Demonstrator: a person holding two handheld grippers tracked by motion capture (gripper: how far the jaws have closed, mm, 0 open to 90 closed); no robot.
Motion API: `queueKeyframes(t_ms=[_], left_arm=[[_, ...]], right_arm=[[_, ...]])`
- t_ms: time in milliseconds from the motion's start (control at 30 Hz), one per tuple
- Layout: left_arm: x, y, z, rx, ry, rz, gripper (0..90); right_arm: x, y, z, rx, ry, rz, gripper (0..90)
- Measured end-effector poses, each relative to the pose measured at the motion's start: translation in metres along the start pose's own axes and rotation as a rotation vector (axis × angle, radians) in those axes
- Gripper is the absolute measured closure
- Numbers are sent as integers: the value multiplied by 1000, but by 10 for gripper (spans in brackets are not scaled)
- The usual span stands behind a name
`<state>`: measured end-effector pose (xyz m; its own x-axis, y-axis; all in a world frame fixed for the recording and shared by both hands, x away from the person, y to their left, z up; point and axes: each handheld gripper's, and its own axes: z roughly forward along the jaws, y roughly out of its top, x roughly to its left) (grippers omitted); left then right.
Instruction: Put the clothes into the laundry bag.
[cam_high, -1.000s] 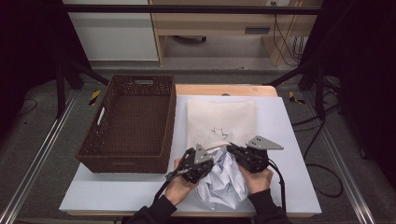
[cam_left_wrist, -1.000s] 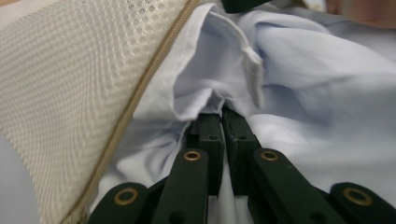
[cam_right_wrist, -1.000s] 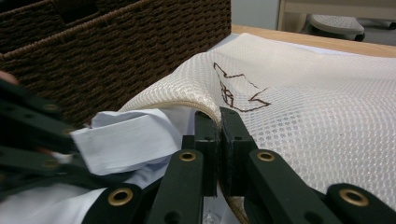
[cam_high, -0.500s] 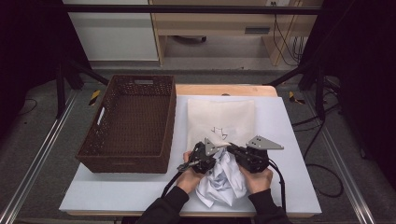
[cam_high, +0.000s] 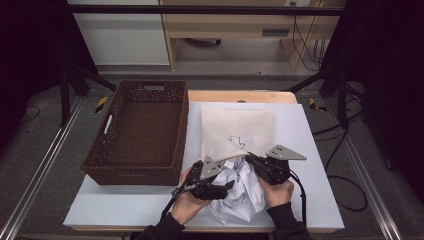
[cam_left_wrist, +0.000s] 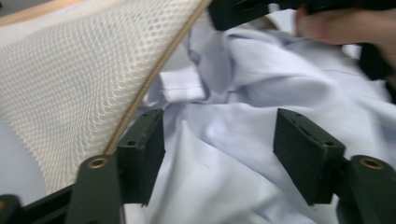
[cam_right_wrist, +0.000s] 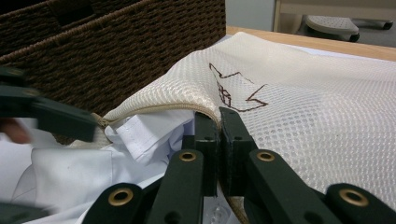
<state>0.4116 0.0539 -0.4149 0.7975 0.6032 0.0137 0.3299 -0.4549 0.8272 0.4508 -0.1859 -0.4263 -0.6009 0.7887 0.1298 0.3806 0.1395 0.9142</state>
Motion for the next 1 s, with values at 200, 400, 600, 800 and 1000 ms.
queueKeyframes(t_ms=[200, 400, 600, 800, 1000], left_arm=[[-12, -12, -8, 47, -31, -25, 230], [-19, -28, 9, 59, -7, -35, 207], [-16, -38, 37, 29, -22, -84, 413], [-12, -21, 43, 31, 3, -81, 770], [-6, 2, 51, 23, 47, -51, 809]], right_arm=[[0, 0, 0, 3, 1, 1, 870], [0, 0, 0, 3, 2, 0, 870], [1, 0, 1, 2, 3, 2, 871], [1, 0, 2, 4, 6, 2, 871], [1, 1, 0, -2, 6, 0, 872]])
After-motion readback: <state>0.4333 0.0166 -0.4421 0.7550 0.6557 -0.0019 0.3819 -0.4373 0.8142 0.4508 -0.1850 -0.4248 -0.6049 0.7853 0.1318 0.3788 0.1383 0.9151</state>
